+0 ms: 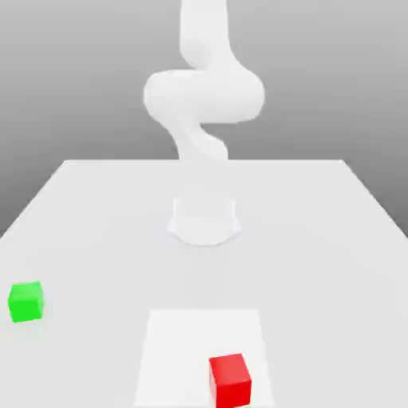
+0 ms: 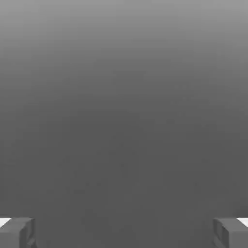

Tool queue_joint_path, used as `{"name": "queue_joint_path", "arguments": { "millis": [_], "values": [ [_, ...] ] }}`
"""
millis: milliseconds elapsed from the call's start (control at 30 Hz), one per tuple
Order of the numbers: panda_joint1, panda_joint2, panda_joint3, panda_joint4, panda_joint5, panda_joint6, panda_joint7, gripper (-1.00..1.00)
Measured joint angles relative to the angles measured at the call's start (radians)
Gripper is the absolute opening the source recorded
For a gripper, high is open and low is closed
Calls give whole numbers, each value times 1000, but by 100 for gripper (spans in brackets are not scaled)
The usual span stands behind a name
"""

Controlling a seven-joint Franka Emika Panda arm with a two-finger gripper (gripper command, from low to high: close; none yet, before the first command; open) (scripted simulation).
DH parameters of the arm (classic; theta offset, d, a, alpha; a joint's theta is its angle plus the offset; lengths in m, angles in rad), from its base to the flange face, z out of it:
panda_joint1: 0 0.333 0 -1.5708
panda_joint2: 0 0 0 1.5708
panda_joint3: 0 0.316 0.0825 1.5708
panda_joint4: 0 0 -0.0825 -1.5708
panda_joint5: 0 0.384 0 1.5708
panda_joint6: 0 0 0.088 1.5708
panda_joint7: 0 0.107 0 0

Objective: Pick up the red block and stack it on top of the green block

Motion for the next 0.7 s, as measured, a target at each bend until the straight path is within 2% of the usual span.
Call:
{"name": "queue_joint_path", "arguments": {
  "millis": [700],
  "values": [
    [54, 768, 7, -128, 3, 289, -111, 0]
  ]
}}
